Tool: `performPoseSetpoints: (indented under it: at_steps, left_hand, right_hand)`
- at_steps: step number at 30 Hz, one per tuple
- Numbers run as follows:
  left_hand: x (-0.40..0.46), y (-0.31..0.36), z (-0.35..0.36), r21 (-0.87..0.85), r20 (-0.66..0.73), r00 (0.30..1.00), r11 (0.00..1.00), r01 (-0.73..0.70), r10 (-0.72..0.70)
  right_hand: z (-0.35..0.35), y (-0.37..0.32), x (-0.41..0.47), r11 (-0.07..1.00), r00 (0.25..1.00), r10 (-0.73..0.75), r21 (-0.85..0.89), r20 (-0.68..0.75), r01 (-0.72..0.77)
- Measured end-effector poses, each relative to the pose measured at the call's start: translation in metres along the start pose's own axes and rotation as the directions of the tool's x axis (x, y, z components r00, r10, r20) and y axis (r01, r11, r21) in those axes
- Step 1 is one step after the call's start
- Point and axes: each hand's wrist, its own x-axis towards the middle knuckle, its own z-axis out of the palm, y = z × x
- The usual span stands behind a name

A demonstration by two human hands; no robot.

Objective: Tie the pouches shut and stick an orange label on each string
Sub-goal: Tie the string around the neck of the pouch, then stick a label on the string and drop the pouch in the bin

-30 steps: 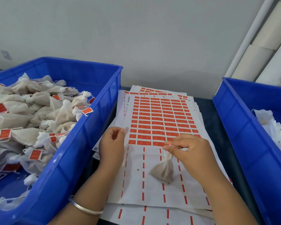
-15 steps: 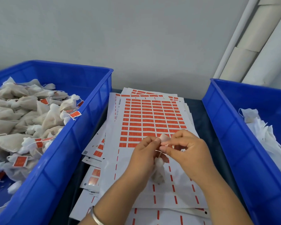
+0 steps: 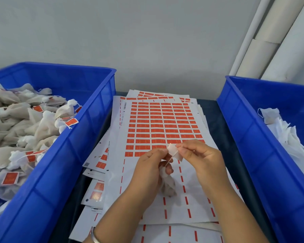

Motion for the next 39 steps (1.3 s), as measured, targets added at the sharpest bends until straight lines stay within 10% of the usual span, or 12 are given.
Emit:
performPoseSetpoints:
  at_steps: [18, 33, 39]
  left_hand:
    - [-0.001, -0.006, -0.005, 0.308, 0.037, 0.957, 0.908, -0.285, 0.288]
    - [-0.002, -0.016, -0.007, 0.699, 0.312, 0.685, 0.329, -0.635, 0.659]
    - [0.001, -0.017, -0.009, 0.648, 0.212, 0.778, 0.511, -0.565, 0.591]
  right_hand:
    - [-0.004, 0.012, -0.001, 0.986, 0.984, 0.139, 0.107, -0.114, -0.127]
    - [-0.006, 0.013, 0.002, 0.908, 0.948, 0.317, 0.296, -0.030, -0.295]
    - [-0.007, 0.011, 0.003, 0.965, 0.983, 0.163, 0.194, 0.089, -0.178]
